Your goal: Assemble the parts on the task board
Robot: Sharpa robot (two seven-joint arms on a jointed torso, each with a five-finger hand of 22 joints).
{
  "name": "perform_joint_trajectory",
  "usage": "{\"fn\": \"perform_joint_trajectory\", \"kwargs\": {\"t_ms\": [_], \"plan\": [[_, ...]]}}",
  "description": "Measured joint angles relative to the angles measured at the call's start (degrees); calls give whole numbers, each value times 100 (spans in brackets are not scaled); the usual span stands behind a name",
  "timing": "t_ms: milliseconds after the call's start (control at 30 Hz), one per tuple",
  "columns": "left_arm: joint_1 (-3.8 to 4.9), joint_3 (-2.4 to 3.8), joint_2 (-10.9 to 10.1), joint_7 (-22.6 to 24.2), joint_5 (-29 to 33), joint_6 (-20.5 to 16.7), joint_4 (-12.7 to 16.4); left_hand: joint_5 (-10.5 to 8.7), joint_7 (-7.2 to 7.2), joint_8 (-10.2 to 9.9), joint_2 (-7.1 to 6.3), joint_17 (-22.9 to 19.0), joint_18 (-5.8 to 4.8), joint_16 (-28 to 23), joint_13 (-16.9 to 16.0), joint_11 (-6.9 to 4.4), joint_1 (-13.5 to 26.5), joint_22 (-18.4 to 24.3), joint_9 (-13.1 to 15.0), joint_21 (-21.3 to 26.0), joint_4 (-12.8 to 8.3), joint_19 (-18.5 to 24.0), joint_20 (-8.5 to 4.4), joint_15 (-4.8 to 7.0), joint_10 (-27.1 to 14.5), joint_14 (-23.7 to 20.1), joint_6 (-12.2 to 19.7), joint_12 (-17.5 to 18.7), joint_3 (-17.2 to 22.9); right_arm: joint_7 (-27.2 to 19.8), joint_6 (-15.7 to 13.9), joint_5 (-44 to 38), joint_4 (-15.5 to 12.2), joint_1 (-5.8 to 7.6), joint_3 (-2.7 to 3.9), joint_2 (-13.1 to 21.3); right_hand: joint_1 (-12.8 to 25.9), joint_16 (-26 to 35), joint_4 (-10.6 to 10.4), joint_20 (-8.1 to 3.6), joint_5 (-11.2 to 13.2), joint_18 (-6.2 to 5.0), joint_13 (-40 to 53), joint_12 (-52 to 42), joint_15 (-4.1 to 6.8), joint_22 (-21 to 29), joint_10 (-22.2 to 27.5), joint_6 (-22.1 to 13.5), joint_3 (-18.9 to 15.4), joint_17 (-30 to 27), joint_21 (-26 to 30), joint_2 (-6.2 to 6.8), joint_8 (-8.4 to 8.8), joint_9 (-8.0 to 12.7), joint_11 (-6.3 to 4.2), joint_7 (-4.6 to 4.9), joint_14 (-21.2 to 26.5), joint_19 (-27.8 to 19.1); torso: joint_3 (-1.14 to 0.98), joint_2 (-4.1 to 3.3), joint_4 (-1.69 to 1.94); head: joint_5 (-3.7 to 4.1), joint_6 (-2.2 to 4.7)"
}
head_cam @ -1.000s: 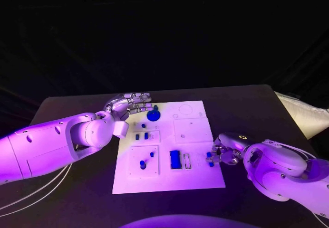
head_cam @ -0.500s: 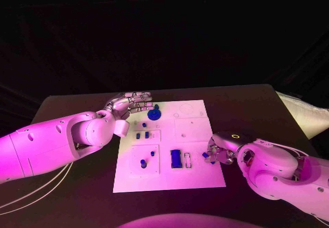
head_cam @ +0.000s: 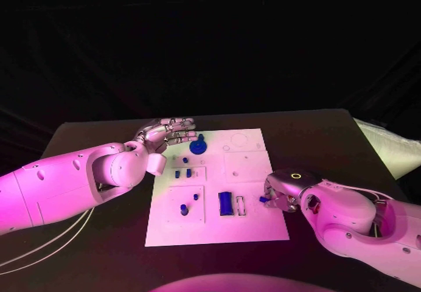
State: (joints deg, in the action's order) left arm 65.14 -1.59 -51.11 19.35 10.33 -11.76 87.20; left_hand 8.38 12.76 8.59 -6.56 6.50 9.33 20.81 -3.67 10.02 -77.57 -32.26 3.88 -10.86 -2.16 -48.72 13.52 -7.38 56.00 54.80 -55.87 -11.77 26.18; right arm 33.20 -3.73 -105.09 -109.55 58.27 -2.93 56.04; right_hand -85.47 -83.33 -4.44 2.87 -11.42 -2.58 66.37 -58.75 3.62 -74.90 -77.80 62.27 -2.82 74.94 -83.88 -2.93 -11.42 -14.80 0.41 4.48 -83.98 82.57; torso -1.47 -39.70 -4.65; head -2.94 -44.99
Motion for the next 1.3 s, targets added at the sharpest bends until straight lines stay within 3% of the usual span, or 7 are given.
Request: {"fn": "perform_joint_trajectory", "kwargs": {"t_ms": [167, 333, 400, 533, 733, 867, 1300], "plan": [[-1, 0, 5, -1, 0, 3, -2, 0, 0, 0, 0, -7, 0, 0, 0, 0, 0, 12, 0, 0, 0, 0, 0, 20, 0, 20, 0, 0, 0, 16, -317, 255, -8, -19, -18, 54, 57, 0, -53, 0, -116, 0, -13, 51, 7, -5, -16, -20, 542, 0, 0, -56, 26, 22, -17, 14, -6, 0, -2, -1, 0, 5, 15], [-1, 0, 8, -2, 0, 5, -2, 0, 0, 0, 0, -7, 0, 0, 0, 0, 0, 12, 0, 0, 0, 0, 0, 20, 0, 20, 0, 0, 0, 47, -809, 864, -28, -31, -45, 131, 244, 0, -249, -21, -116, 0, 65, -24, 7, -5, -17, -50, 766, -1, 0, -190, 42, 5, -17, 25, -6, 21, -3, -7, 4, 12, 23], [-1, 0, 8, -2, 0, 6, -3, 0, 0, 0, 0, -7, 1, 0, 0, 0, 0, 18, 0, 0, 0, 0, 0, 2, 0, 38, 0, 0, 0, 56, -1007, 1187, -38, -31, -55, 148, 469, 0, -454, -18, -125, 0, 72, -46, 22, -4, -57, -62, 974, -1, -18, -128, 60, 8, -59, 14, -17, 24, -3, -10, 7, 12, 25], [-2, 0, 10, -3, 0, 7, -2, 0, 0, 0, 0, -7, 0, 0, 0, 0, 0, 18, 0, 0, 0, 0, 0, -1, 0, 41, 0, 0, 0, 58, -1311, 1856, -50, -16, -71, 161, 812, -33, -732, -9, -425, -1, 206, -211, 50, -4, -156, -23, 1245, -1, -41, 158, 54, 3, -71, 25, -25, 73, -3, -15, 8, 2, 25], [-2, 0, 12, -4, -1, 8, 2, 0, 0, 0, 0, -7, 0, 0, 0, 0, 0, 18, 0, 0, 0, 0, 0, -1, 0, 41, 0, 0, 0, 41, -1641, 2749, -90, 25, -66, 145, 1042, -33, -825, -29, -672, -1, 303, -289, 61, -4, -206, 55, 1397, -1, -67, 388, 14, -88, -93, -33, -15, 93, -3, -19, 12, -12, 6], [-2, 0, 11, -4, -1, 8, 3, 0, 0, 0, 0, -7, 0, 0, 0, 0, 0, 18, 0, 0, 0, 0, 0, -1, 0, 41, 0, 0, 0, 22, -1769, 3206, -115, 31, -65, 71, 1107, -50, -837, -29, -817, -1, 312, -304, 61, -3, -222, 63, 1432, -2, -67, 454, 11, -108, -97, -38, -15, 93, -3, -19, 12, -20, -9], [-2, 0, 24, -6, -2, 11, 8, 0, 0, 0, 0, -6, 0, 0, 0, 0, 0, 17, 0, 0, 0, 0, 0, -1, 0, 41, 0, 0, 0, -11, -1856, 3813, -73, 38, -64, -180, 1159, -56, -837, -29, -889, -1, 323, -304, 60, -3, -222, 70, 1462, -2, -67, 506, 42, -114, -96, -32, -15, 93, 0, -12, 3, -31, -27]]}}
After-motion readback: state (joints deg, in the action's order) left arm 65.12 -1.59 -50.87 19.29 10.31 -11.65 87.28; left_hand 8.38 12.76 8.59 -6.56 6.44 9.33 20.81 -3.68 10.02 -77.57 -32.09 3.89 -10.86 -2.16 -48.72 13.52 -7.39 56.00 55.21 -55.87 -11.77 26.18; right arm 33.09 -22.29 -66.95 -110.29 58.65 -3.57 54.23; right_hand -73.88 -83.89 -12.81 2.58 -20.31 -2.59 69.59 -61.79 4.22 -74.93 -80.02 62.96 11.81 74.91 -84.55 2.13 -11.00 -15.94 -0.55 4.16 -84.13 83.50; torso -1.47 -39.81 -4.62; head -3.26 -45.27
